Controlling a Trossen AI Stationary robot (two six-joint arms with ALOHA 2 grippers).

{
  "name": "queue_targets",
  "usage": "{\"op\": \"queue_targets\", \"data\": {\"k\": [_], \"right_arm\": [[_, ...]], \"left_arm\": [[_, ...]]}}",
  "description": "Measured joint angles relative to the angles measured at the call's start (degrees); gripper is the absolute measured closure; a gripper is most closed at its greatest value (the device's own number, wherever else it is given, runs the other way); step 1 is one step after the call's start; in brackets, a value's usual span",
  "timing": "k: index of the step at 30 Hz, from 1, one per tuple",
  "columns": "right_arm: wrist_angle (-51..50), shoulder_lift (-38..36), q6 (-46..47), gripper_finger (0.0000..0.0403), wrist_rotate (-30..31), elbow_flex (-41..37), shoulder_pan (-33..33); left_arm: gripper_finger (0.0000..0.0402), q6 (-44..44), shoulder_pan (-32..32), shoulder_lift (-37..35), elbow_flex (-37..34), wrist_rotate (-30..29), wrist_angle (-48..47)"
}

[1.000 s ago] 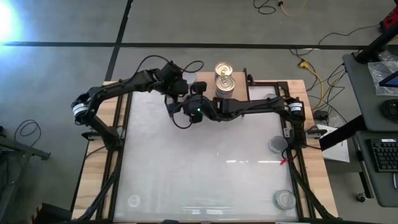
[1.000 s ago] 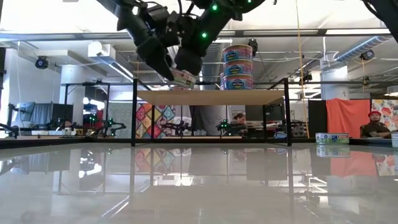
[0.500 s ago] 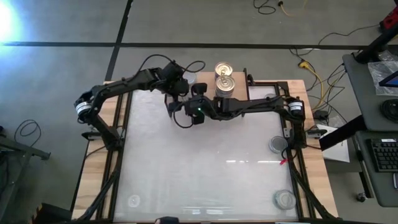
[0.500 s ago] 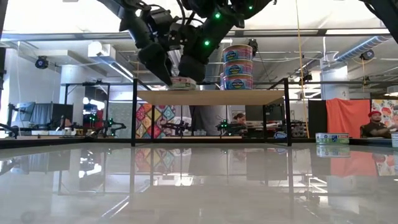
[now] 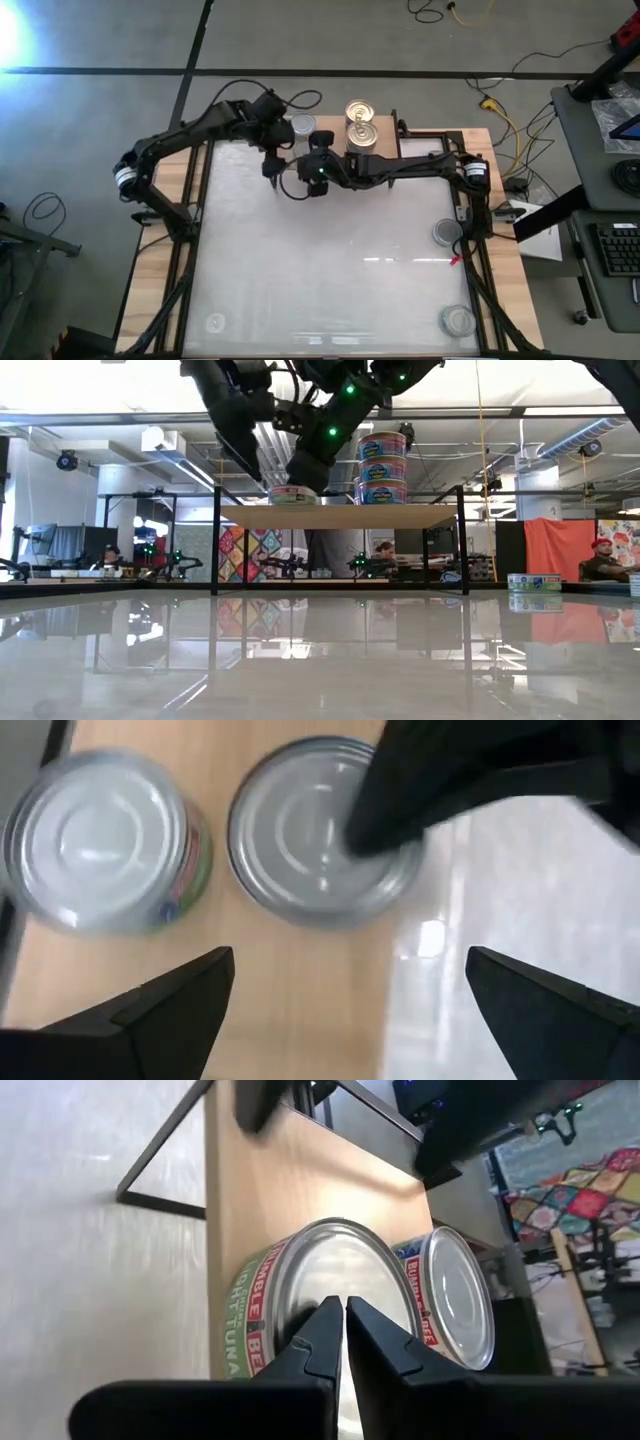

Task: Stack canned seafood by type on shelf
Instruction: Put the green tuna can on the shelf

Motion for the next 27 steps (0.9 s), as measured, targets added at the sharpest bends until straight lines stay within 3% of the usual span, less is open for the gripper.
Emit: {"op": "queue_targets", "data": {"k": [5, 12, 16, 20, 24, 27], "right_arm": [[1.4, 0.0, 0.84, 0.039, -2.97, 0.0, -1.2], [6.58, 0.07, -3.24, 0.039, -7.03, -0.09, -1.4], [7.11, 0.07, -4.68, 0.039, -6.41, -0.09, -1.13], [5.87, -0.98, -9.87, 0.039, 5.77, 1.0, 1.7], [-0.67, -3.54, -14.62, 0.039, 16.84, 3.0, 6.62], [-8.49, -5.79, -13.04, 0.039, 21.35, 3.88, 10.67]], "left_arm": [[0.002, -5.96, -4.76, -5.48, -2.17, 0.4, -2.36], [0.002, -11.44, -13.14, -16.43, -10.46, 0.45, 5.09], [0.0019, -15.01, -16.14, -22.11, -15.44, -0.36, 9.96], [0.0019, -16.23, -17.43, -25.46, -20.73, -7.08, 18.33], [0.0019, -15.28, -16.85, -25.93, -24.95, -7.22, 26.94], [0.0019, -15.12, -15.81, -25.32, -27.41, -7.5, 35.27]]}}
